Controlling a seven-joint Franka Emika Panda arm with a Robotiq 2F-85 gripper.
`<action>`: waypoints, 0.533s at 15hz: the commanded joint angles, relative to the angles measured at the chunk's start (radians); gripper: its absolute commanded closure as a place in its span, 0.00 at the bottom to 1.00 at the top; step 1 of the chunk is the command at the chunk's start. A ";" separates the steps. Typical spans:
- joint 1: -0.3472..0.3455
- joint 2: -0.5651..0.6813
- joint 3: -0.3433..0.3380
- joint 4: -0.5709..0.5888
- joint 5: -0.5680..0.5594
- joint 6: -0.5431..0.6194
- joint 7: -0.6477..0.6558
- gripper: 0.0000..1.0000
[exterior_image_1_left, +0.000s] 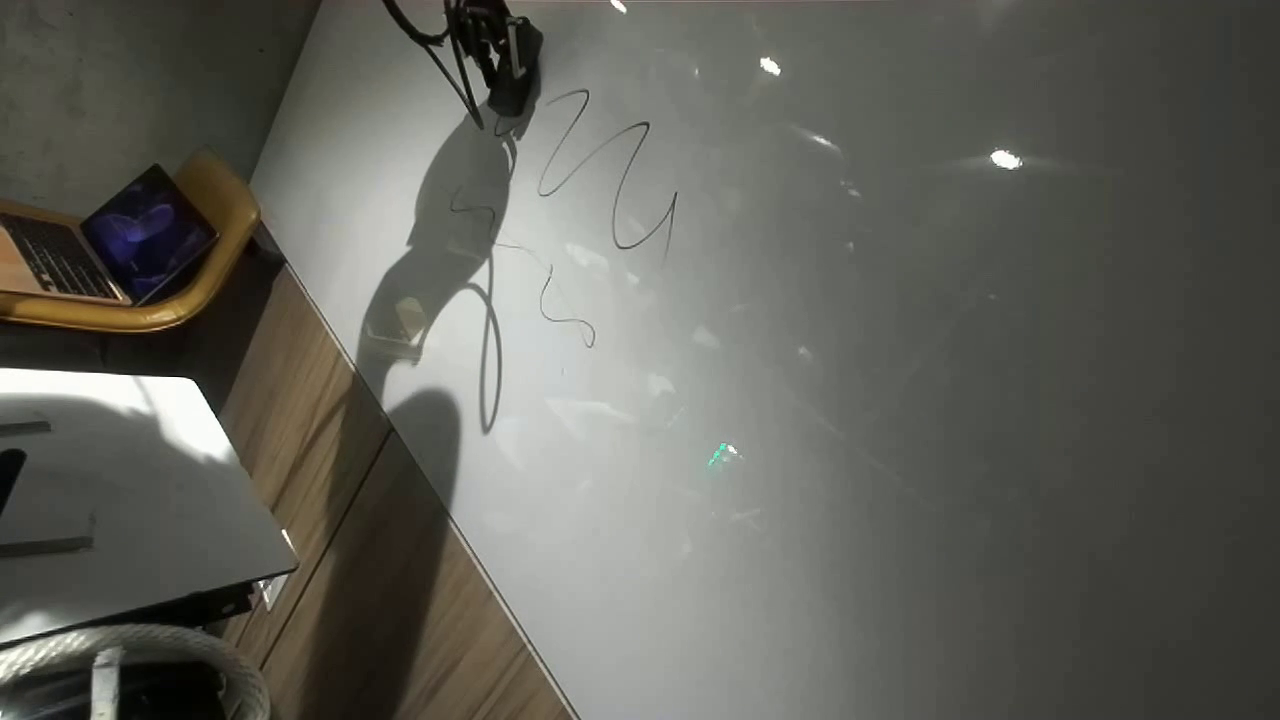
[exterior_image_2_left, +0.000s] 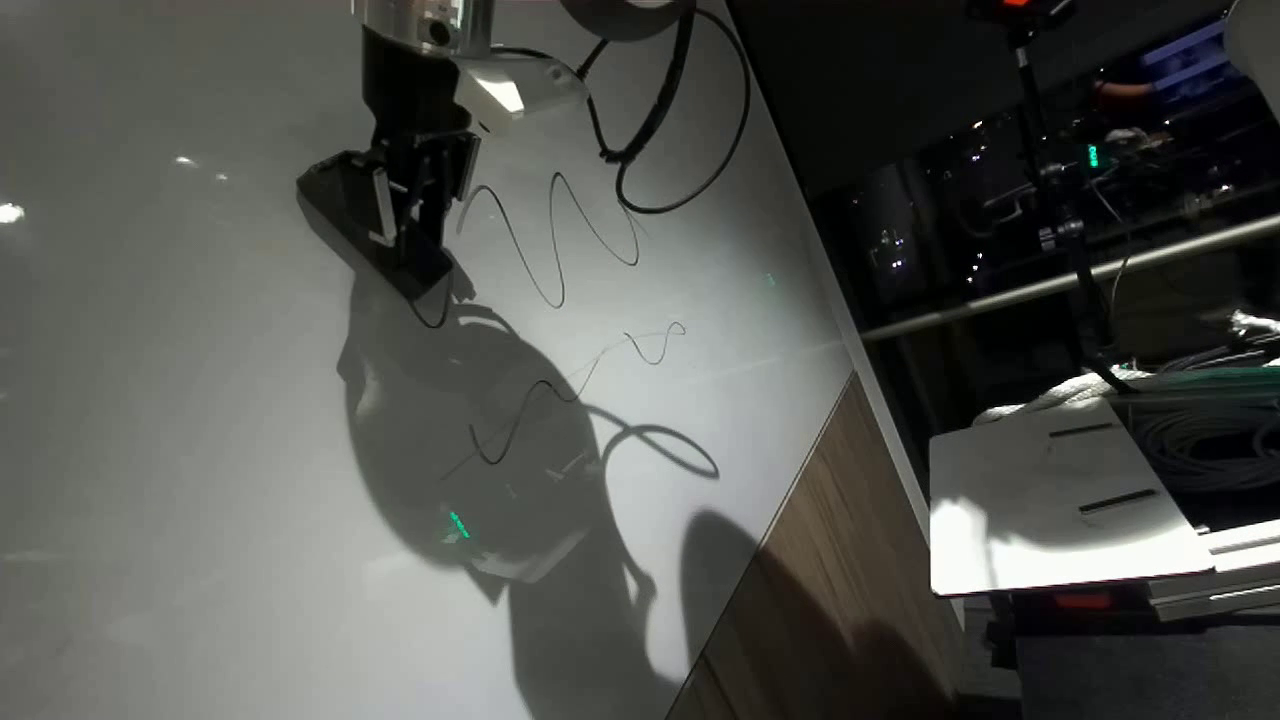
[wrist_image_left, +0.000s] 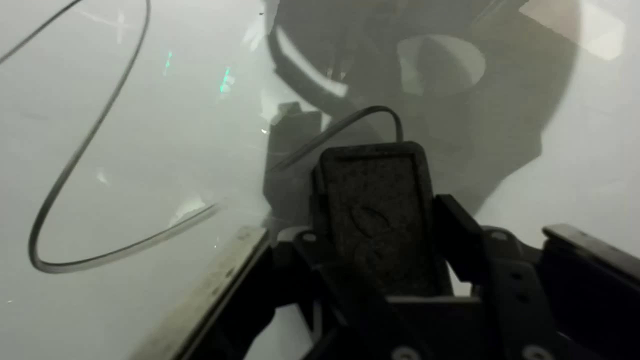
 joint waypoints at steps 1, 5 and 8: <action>0.053 0.094 -0.029 0.103 -0.013 -0.011 -0.014 0.70; 0.074 0.109 -0.050 0.094 -0.021 -0.020 -0.017 0.70; 0.065 0.090 -0.081 0.044 -0.019 -0.009 -0.033 0.70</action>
